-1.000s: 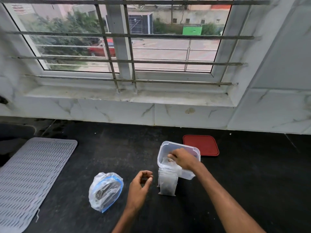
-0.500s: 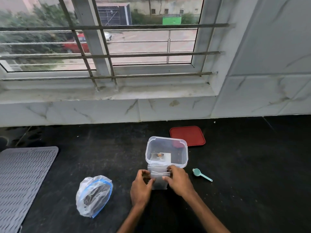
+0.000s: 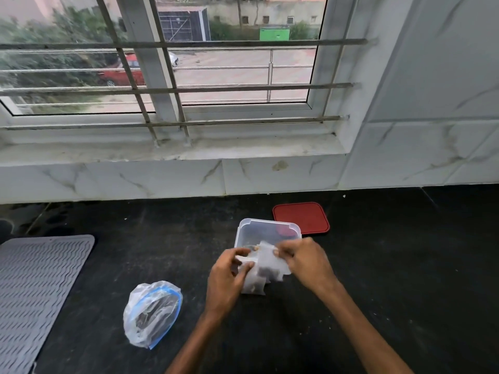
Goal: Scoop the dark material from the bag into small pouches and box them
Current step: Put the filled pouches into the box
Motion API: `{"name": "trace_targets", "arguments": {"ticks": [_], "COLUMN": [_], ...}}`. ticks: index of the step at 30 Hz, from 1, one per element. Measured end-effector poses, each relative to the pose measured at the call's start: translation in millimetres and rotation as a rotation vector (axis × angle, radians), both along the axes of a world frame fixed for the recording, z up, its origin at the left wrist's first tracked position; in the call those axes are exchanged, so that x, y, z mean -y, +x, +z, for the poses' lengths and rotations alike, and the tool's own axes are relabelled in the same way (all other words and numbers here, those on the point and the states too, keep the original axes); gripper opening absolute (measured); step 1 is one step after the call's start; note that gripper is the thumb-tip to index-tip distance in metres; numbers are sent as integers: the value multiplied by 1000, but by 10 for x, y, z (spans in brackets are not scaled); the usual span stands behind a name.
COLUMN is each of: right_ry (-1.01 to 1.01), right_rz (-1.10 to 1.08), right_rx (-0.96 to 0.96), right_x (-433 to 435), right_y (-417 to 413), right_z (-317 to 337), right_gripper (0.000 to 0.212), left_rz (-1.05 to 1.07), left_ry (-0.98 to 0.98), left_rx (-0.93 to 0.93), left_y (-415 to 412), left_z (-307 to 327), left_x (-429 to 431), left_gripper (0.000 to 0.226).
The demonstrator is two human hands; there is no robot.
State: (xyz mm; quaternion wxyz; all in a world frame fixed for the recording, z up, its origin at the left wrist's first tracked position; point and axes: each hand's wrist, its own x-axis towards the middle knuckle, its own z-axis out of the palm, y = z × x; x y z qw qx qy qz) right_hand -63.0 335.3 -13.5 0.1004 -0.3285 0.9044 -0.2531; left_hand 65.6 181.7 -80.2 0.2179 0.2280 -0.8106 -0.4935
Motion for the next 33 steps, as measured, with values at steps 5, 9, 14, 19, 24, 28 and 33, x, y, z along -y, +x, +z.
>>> {"name": "trace_targets", "arguments": {"ticks": [5,9,14,19,24,28,33], "right_ry": [-86,386,472,-27,205,88,100], "right_rz": [10,186,193,164,431,385,393], "right_rx": [-177,-102,57,0,159,59,-260], "right_x": [220,383,407,289,119,67,153], "right_y": [-398,-541,-556,-184,182,168,-77], "right_z": [26,-444,-663,-309,-171,-86,113], "right_gripper": [16,25,22,26,35,24,26], "left_rz": [121,69,174,182,48,-28,-1], "left_ry": [-34,2,-26,69,111,153,178], "left_rx": [102,236,296,195,67,0,-46], "left_y": [-20,10,14,131,269,167,-60], "left_z": [-128,-347,-407,-287,-41,176,300], "left_x": [141,53,-51,-101,-159,-100,-90], "left_gripper": [27,36,32,28,16,10,8]}}
